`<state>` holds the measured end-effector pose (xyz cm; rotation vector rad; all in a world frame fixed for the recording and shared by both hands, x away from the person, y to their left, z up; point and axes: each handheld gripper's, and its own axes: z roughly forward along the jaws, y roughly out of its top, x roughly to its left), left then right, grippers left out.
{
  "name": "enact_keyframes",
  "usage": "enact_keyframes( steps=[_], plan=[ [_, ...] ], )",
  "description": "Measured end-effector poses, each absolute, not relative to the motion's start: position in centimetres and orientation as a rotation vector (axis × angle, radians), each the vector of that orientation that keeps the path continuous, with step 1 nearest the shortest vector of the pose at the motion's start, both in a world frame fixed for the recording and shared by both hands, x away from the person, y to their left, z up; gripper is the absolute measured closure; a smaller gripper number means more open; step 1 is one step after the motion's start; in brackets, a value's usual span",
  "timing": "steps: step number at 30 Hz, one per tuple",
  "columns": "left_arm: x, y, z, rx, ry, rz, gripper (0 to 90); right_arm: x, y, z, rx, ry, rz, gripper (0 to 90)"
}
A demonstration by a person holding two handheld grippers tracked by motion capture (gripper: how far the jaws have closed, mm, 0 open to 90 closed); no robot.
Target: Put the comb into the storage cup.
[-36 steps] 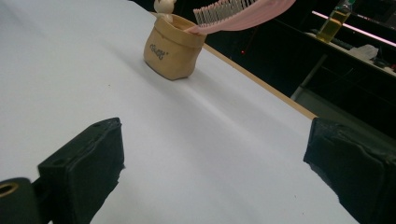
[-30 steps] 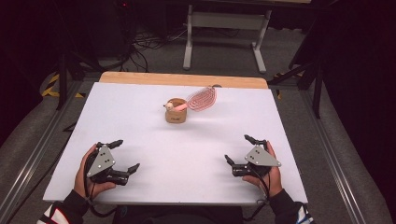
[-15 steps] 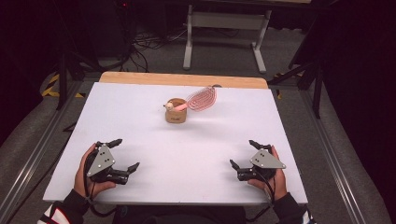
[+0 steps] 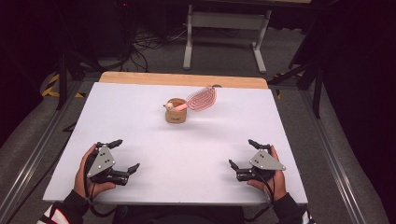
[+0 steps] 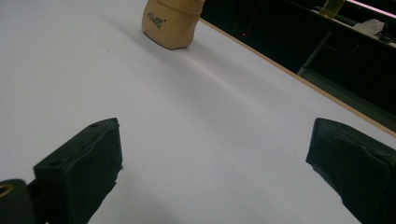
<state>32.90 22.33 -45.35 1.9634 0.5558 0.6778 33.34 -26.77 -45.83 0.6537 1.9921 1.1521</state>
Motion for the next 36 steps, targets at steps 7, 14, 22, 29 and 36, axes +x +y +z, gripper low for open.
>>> enact_keyframes(
  steps=[7, 14, 22, 29, 36],
  plan=[
    [32.93, 22.35, -45.33, 1.962, 0.554, 0.677, 4.0, 33.29, -26.55, -45.81, 0.650, 1.989, 1.149, 3.7],
    [32.97, 22.11, -45.43, 1.969, 0.551, 0.673, 4.0, 33.26, -26.70, -45.73, 0.657, 1.980, 1.160, 3.7],
    [32.97, 22.16, -45.41, 1.967, 0.552, 0.675, 4.1, 33.27, -26.59, -45.74, 0.655, 1.982, 1.150, 3.7],
    [32.97, 22.19, -45.41, 1.965, 0.557, 0.675, 4.1, 33.29, -26.60, -45.74, 0.654, 1.984, 1.148, 3.7],
    [33.00, 22.17, -45.42, 1.964, 0.559, 0.675, 4.1, 33.28, -26.63, -45.73, 0.649, 1.985, 1.145, 3.7]
  ],
)
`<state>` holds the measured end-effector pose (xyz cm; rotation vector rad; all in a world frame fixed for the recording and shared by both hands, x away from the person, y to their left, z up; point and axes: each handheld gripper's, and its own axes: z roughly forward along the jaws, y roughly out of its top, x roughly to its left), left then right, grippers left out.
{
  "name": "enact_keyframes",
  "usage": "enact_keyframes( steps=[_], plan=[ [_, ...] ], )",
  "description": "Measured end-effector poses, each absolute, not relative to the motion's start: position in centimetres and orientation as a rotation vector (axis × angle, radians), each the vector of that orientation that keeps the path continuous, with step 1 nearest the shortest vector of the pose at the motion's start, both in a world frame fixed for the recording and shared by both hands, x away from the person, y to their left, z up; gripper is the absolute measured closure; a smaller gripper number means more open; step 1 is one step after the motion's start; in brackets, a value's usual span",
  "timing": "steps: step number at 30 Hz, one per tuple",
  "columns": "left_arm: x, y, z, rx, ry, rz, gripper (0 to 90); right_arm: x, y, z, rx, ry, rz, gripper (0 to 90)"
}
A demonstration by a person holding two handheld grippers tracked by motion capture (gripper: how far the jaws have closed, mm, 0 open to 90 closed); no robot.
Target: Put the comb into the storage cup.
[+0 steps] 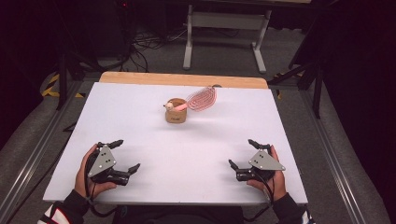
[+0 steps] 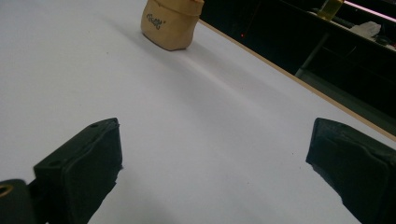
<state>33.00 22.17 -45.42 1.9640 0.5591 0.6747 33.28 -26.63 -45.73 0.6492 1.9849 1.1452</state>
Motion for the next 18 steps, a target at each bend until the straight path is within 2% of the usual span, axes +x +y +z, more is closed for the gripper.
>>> enact_keyframes(
  steps=[18],
  plan=[
    [33.18, 22.11, -45.27, 1.968, 0.562, 0.685, 4.0, 33.37, -26.71, -45.77, 0.647, 1.980, 1.134, 3.7]
  ],
)
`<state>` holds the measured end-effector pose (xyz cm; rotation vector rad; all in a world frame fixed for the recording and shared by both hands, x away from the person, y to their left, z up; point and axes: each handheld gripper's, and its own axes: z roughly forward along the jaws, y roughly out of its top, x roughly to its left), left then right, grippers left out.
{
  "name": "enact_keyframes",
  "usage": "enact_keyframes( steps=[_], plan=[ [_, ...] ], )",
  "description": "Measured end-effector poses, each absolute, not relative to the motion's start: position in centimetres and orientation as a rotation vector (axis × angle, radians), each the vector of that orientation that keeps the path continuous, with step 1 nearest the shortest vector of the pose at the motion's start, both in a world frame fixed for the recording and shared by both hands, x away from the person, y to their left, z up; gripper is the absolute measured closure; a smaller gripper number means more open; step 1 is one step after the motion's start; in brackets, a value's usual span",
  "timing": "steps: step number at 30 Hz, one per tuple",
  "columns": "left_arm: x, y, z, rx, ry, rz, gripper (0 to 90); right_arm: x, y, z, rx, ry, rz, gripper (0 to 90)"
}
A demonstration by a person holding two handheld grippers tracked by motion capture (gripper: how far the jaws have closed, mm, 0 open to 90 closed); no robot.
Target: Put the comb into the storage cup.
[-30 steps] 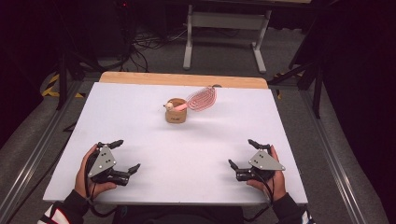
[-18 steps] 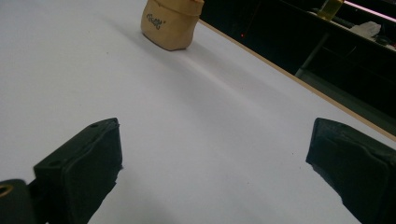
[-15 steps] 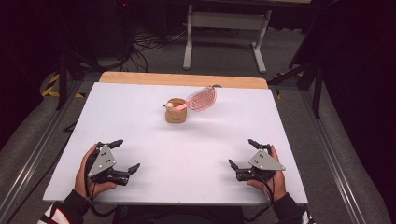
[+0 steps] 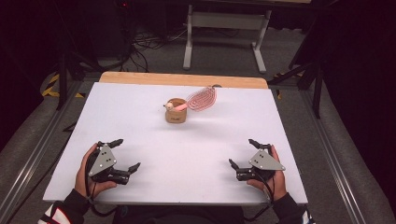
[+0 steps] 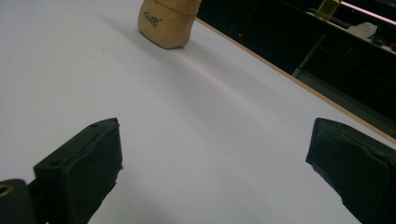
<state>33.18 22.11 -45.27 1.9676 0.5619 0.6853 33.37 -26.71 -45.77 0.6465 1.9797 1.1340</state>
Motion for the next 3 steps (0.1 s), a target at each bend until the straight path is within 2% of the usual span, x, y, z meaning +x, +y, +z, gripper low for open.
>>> enact_keyframes(
  steps=[3],
  plan=[
    [33.42, 22.15, -45.28, 1.956, 0.572, 0.677, 4.1, 33.53, -26.69, -45.85, 0.650, 1.982, 1.131, 3.7]
  ],
)
